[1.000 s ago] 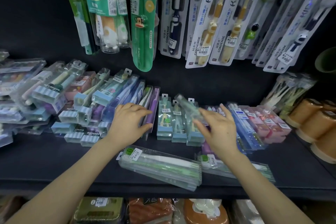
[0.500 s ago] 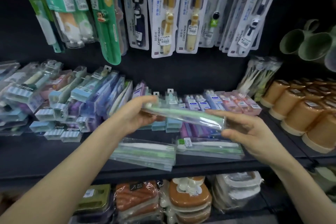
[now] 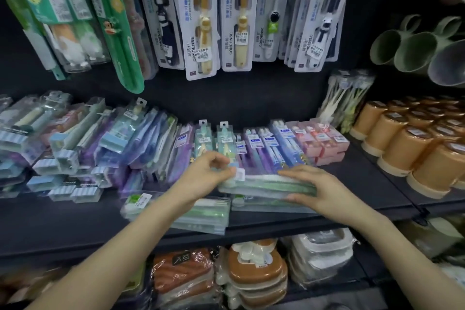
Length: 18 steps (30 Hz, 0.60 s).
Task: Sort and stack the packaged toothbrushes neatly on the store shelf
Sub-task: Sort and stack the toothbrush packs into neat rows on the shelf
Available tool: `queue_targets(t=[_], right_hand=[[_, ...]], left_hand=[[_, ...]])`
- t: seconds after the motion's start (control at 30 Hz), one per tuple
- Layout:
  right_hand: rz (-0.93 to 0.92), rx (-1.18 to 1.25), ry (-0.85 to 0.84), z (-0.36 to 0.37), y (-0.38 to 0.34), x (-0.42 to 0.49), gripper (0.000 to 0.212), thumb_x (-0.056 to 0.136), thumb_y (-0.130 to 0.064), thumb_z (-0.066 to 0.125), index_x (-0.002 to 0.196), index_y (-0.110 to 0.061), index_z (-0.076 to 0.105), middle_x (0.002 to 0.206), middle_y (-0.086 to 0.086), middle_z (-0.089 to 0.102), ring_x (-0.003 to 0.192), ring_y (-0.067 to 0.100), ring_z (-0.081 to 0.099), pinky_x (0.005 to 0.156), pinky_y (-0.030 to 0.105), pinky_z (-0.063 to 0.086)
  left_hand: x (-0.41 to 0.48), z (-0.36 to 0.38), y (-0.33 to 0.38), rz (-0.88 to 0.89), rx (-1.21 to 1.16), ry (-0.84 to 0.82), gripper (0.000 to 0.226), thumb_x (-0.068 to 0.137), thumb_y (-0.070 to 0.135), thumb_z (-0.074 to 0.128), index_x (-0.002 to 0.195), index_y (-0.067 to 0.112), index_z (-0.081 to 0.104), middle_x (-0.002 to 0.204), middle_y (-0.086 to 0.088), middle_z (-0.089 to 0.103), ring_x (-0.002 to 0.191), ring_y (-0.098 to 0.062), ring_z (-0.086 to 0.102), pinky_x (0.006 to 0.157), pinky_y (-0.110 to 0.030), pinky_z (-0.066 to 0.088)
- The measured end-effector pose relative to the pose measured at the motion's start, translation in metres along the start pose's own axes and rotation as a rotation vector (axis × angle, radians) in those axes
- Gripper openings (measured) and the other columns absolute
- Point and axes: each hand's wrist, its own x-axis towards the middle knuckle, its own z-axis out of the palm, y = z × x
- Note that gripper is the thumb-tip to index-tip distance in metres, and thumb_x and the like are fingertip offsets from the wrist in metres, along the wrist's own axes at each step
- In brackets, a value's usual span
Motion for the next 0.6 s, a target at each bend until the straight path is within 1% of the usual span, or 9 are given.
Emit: queue_targets(t=[0.07,0.1,0.17,0.2,0.27,0.33,0.37,0.47,0.6], right_hand=[[0.052,-0.016,-0.049,-0.006,0.011,-0.001,0.046,0.081,-0.027,0.075,0.123,-0.038,0.057,0.117,-0.018,0.058,0.115,0.003,0.049,0.104,0.019,0.033],[0.075,-0.047,-0.082,-0.006,0.016,-0.001,0.048,0.080,-0.027,0.076,0.122,-0.040,0.056,0.115,-0.020,0.057,0.114,0.003,0.047,0.104,0.022,0.032],[0.112,-0.148,-0.134,-0.001,0.022,0.000,0.051,0.078,-0.029,0.078,0.124,-0.038,0.057,0.117,-0.019,0.057,0.115,0.006,0.043,0.104,0.021,0.028],[0.121,-0.196,-0.140,0.002,0.024,0.001,0.053,0.079,-0.031,0.077,0.127,-0.036,0.056,0.119,-0.018,0.056,0.116,0.007,0.042,0.103,0.020,0.026],[0.110,-0.307,-0.126,0.006,0.025,0.005,0.054,0.079,-0.041,0.074,0.129,-0.038,0.055,0.122,-0.020,0.053,0.120,0.007,0.039,0.101,0.023,0.024],[0.078,-0.415,-0.095,0.004,0.021,0.011,0.054,0.078,-0.054,0.070,0.128,-0.040,0.055,0.123,-0.022,0.051,0.120,0.006,0.037,0.098,0.024,0.023],[0.061,-0.412,-0.066,0.004,0.016,0.016,0.054,0.077,-0.057,0.068,0.127,-0.039,0.057,0.123,-0.021,0.052,0.120,0.006,0.038,0.098,0.024,0.023],[0.014,-0.301,0.046,0.011,-0.007,0.042,0.048,0.080,-0.053,0.067,0.123,-0.032,0.063,0.122,-0.015,0.058,0.117,0.011,0.046,0.101,0.032,0.031],[-0.015,-0.213,0.121,0.043,-0.040,0.088,0.039,0.089,-0.044,0.062,0.124,-0.027,0.064,0.121,-0.010,0.062,0.116,0.015,0.049,0.101,0.030,0.031]], left_hand=[[0.003,-0.012,-0.006,0.077,0.292,0.151,0.012,0.089,0.026,0.065,0.099,0.022,0.059,0.111,0.004,0.059,0.093,-0.014,0.059,0.079,-0.026,0.041],[0.004,-0.019,-0.010,0.117,0.426,0.239,0.012,0.088,0.023,0.064,0.099,0.021,0.061,0.111,0.000,0.059,0.091,-0.017,0.059,0.078,-0.026,0.041],[0.009,-0.034,-0.018,0.166,0.614,0.362,0.019,0.087,0.019,0.065,0.104,0.013,0.065,0.112,-0.008,0.058,0.095,-0.026,0.059,0.081,-0.030,0.040],[0.013,-0.041,-0.022,0.172,0.672,0.381,0.022,0.086,0.019,0.065,0.106,0.010,0.066,0.113,-0.010,0.058,0.099,-0.030,0.058,0.084,-0.032,0.040],[0.020,-0.052,-0.029,0.168,0.763,0.364,0.028,0.084,0.023,0.068,0.109,0.010,0.066,0.115,-0.012,0.058,0.106,-0.032,0.055,0.089,-0.034,0.039],[0.026,-0.058,-0.035,0.167,0.844,0.299,0.037,0.082,0.032,0.071,0.114,0.014,0.065,0.119,-0.009,0.057,0.111,-0.029,0.053,0.092,-0.033,0.038],[0.030,-0.061,-0.038,0.175,0.903,0.266,0.042,0.081,0.038,0.071,0.116,0.017,0.064,0.121,-0.007,0.057,0.112,-0.026,0.051,0.094,-0.032,0.037],[0.040,-0.071,-0.045,0.217,1.162,0.203,0.056,0.078,0.059,0.065,0.123,0.028,0.061,0.125,0.003,0.055,0.115,-0.019,0.047,0.095,-0.030,0.031],[0.051,-0.080,-0.053,0.206,1.249,0.099,0.078,0.069,0.081,0.051,0.130,0.033,0.054,0.131,0.010,0.051,0.120,-0.016,0.040,0.094,-0.032,0.024]])
